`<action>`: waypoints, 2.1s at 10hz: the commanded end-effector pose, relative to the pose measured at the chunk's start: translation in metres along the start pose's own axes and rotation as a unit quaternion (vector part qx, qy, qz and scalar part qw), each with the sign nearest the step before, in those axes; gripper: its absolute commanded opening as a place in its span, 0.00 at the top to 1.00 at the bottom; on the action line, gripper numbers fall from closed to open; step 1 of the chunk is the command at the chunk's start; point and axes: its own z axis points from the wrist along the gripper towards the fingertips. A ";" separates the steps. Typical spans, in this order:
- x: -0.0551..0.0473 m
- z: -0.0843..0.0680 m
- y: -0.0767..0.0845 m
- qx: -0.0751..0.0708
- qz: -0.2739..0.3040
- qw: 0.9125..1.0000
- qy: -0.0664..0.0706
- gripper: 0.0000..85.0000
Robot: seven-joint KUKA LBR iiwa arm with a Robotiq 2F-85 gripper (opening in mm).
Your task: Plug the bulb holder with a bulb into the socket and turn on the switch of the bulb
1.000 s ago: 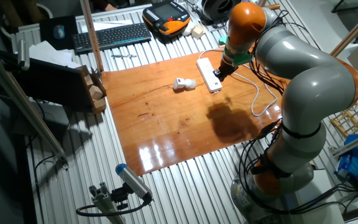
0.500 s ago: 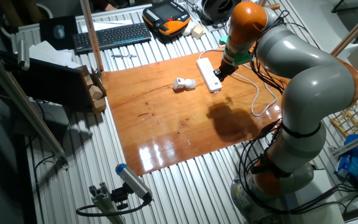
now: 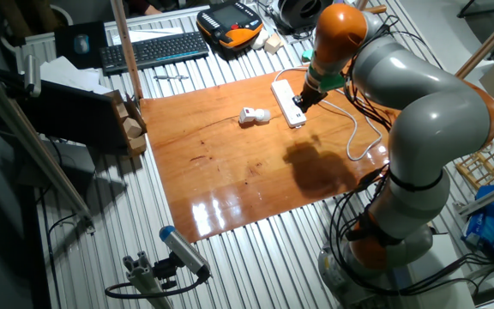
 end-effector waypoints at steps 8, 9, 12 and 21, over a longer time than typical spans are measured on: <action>-0.018 0.034 0.026 -0.014 0.029 0.999 -0.008 1.00; -0.020 0.037 0.031 -0.013 0.036 0.999 -0.009 1.00; -0.022 0.040 0.043 -0.007 0.054 0.998 -0.009 1.00; -0.028 0.042 0.076 -0.007 0.137 0.990 -0.009 1.00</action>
